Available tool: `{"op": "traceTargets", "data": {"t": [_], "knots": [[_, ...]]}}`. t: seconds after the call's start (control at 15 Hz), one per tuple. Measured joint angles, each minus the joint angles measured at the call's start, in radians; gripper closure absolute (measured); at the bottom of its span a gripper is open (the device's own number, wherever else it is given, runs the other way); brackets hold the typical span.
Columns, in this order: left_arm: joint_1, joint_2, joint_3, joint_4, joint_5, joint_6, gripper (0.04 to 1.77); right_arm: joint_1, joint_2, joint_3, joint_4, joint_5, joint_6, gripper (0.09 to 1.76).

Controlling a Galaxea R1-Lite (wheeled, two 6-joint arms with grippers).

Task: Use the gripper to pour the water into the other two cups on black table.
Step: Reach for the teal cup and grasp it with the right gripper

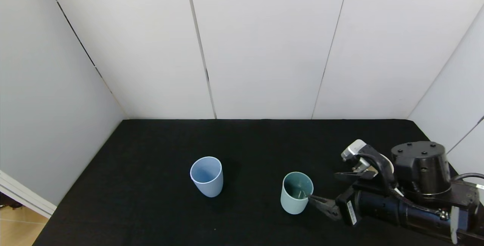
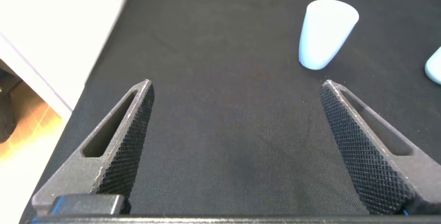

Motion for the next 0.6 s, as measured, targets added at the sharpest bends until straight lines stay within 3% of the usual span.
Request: {"op": "traceTargets", "data": {"t": [0.2, 0.6], "knots": [[0.000, 0.000, 0.000, 0.000, 0.000, 0.000, 0.09, 0.048, 0.079, -0.036, -0.002, -0.004, -0.003, 0.14], [0.000, 0.000, 0.000, 0.000, 0.000, 0.000, 0.09, 0.063, 0.210, -0.129, -0.003, -0.004, -0.004, 0.14]]}}
